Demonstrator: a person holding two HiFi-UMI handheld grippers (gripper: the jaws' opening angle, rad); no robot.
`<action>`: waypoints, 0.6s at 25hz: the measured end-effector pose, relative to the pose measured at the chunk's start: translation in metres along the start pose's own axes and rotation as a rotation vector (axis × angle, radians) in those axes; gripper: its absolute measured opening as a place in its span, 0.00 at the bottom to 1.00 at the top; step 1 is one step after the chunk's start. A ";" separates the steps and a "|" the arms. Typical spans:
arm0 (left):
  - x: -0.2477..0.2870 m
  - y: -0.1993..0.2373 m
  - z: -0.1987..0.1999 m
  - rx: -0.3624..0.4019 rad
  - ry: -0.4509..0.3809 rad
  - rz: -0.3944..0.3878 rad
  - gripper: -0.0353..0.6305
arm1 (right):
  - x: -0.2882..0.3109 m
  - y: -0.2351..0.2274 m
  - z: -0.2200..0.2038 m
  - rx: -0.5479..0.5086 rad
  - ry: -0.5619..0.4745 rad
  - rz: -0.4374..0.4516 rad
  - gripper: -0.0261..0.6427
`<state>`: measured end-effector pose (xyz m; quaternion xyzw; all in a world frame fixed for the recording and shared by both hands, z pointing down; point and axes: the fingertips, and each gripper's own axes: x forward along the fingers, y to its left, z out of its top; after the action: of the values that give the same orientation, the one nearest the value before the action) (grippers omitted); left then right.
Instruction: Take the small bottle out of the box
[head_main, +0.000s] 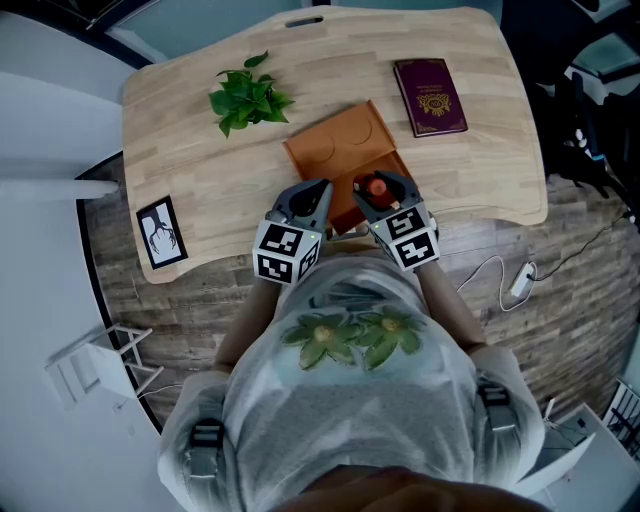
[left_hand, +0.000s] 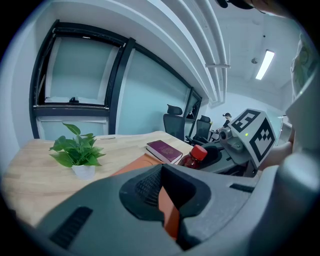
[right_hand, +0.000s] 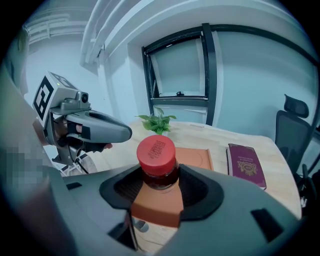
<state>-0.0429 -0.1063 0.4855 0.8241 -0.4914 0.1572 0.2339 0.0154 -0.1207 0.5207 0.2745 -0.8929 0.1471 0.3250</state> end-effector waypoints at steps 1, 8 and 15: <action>0.000 0.000 0.000 0.000 0.000 0.000 0.06 | -0.001 0.000 0.002 0.000 -0.005 0.000 0.37; -0.002 0.001 -0.001 0.002 -0.003 0.001 0.06 | -0.010 0.004 0.012 -0.022 -0.027 0.001 0.37; -0.004 0.001 -0.001 0.003 -0.002 0.002 0.06 | -0.019 0.010 0.025 -0.046 -0.047 0.009 0.37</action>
<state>-0.0457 -0.1033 0.4850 0.8242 -0.4921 0.1574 0.2320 0.0091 -0.1160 0.4890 0.2662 -0.9047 0.1215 0.3096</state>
